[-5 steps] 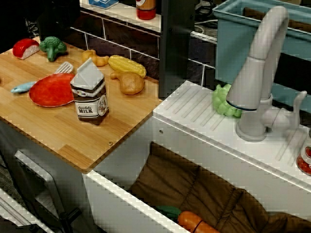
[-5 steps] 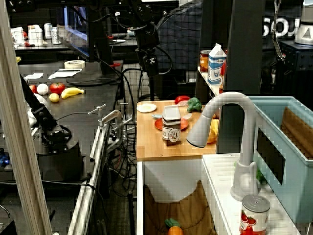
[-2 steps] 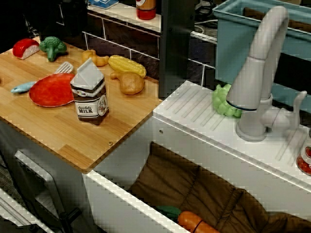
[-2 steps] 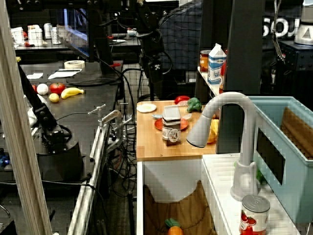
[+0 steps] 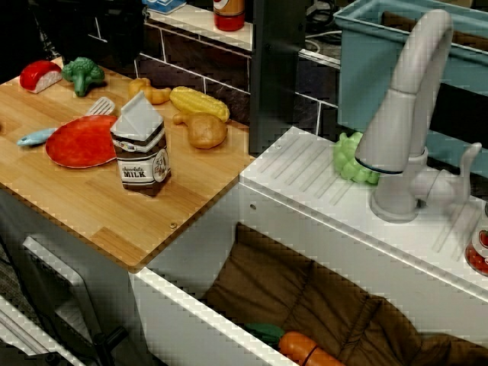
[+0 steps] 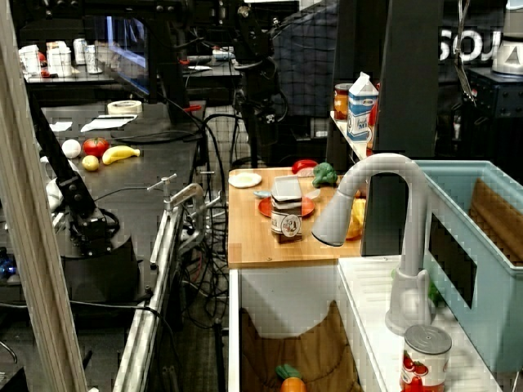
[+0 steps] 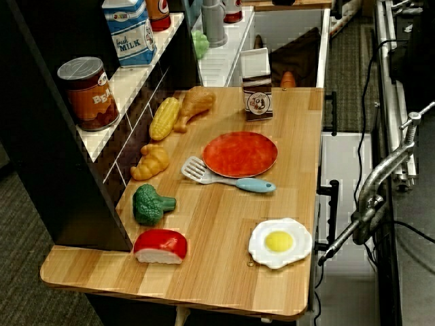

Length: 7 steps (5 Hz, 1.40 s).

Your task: Lift milk box

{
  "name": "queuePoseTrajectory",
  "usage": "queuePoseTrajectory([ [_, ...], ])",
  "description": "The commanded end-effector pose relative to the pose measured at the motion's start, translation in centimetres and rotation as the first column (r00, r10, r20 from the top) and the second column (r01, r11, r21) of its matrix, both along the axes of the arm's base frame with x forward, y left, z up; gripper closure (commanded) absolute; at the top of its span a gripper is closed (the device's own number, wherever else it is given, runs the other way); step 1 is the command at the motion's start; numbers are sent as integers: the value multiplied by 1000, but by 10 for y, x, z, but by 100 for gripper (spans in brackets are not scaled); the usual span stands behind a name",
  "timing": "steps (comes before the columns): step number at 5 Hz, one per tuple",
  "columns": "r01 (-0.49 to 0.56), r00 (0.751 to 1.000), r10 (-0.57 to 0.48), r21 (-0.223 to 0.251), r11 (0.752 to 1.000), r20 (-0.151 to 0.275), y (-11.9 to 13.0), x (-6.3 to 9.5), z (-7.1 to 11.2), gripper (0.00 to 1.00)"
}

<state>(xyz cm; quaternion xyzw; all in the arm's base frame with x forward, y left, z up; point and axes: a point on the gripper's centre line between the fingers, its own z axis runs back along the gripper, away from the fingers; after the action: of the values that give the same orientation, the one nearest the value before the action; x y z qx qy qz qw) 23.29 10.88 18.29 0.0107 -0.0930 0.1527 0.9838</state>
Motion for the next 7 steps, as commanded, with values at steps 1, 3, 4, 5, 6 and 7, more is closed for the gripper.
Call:
queuePoseTrajectory([
  [1,39,998,-41,55,998,37,8,13,-15,0],
  [3,59,997,-63,96,994,44,9,14,-41,0],
  [4,61,997,-65,88,994,45,9,14,-43,0],
  [5,64,997,-67,77,995,48,10,14,-50,0],
  [6,74,996,-76,54,996,36,10,16,-58,0],
  [7,59,998,-60,56,997,26,12,22,-62,0],
])
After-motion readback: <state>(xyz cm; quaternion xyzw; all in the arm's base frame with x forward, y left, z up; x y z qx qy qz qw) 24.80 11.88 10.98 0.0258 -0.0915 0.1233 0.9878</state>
